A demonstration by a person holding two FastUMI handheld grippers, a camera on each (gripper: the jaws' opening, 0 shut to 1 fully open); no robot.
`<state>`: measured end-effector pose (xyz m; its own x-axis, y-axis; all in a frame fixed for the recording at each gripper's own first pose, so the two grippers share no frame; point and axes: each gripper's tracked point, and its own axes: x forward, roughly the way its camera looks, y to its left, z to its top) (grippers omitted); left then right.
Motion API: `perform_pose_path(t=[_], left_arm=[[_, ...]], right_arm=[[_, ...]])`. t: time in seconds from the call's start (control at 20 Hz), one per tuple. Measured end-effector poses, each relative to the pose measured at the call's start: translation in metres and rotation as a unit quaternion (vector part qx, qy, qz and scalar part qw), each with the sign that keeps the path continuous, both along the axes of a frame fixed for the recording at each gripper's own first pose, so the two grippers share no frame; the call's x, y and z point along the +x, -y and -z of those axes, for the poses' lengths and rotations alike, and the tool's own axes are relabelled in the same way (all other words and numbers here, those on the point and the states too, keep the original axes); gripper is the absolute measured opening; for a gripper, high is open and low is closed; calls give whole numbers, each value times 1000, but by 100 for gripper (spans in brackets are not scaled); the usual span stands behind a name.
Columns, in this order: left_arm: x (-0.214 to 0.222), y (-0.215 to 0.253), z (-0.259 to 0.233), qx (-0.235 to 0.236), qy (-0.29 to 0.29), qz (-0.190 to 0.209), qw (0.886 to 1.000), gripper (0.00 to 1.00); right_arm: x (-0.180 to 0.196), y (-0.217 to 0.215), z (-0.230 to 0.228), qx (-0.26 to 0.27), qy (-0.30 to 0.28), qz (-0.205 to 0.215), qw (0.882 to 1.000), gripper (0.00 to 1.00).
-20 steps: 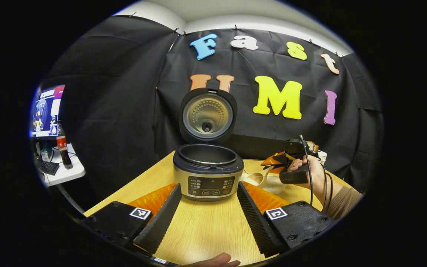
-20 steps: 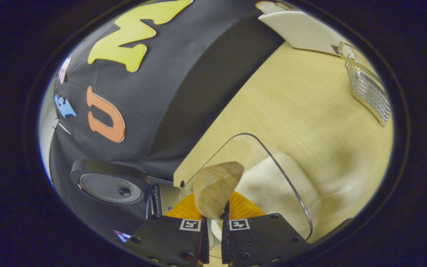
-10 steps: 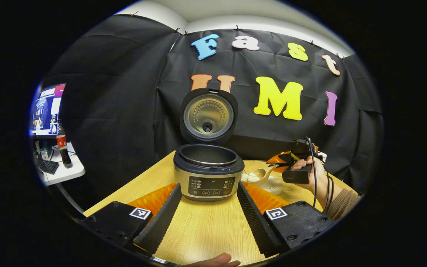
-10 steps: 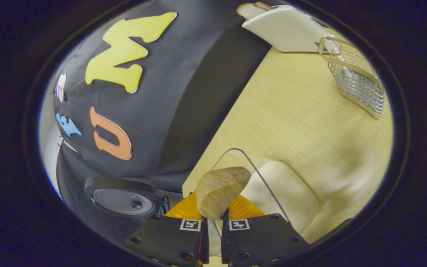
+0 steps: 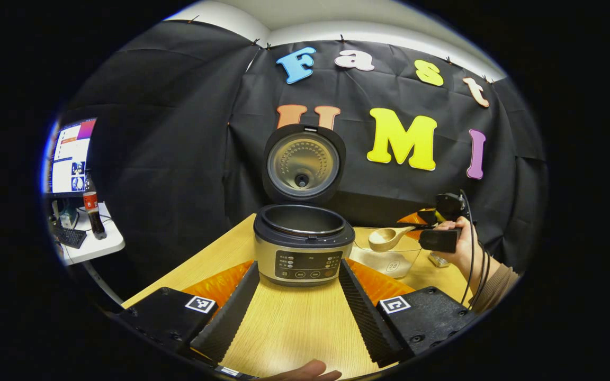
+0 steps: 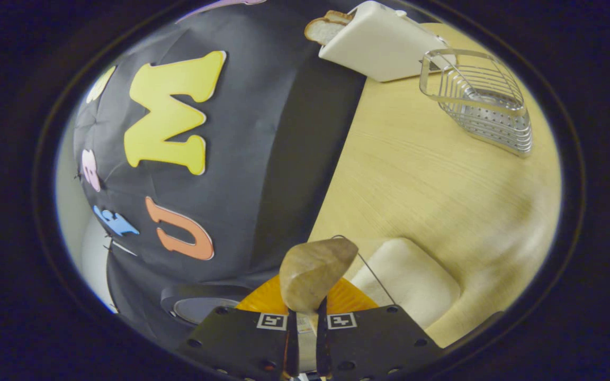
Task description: Close the left gripper, press the button to open the rice cooker; take a wooden spoon from the chopstick holder with the right hand, scoop a spoonful of rice and pour it into the rice cooker, then put the wooden spoon back into the chopstick holder.
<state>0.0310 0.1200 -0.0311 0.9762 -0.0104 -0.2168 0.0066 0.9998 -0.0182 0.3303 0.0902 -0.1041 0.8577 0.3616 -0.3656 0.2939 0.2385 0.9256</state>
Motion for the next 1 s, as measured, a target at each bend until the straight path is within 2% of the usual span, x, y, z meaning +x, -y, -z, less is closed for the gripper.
perform_pose_path(t=[0.3,0.6,0.75,0.8,1.0], left_arm=[[-1,-6,-2,10,4,-4,1000,96],[0,-20,0,11,0,-15,1000,96],[0,-25,2,11,-5,-18,1000,97],[1,-28,2,12,-5,-21,1000,97],[-1,-33,3,4,-6,-23,1000,97]], right_arm=[[-3,-15,-55,17,29,-8,999,12],[5,-72,-119,-8,64,-46,997,12],[13,-112,-134,-38,72,-69,994,10],[17,-127,-135,-51,73,-79,993,13],[26,-184,-132,-147,89,-107,979,13]])
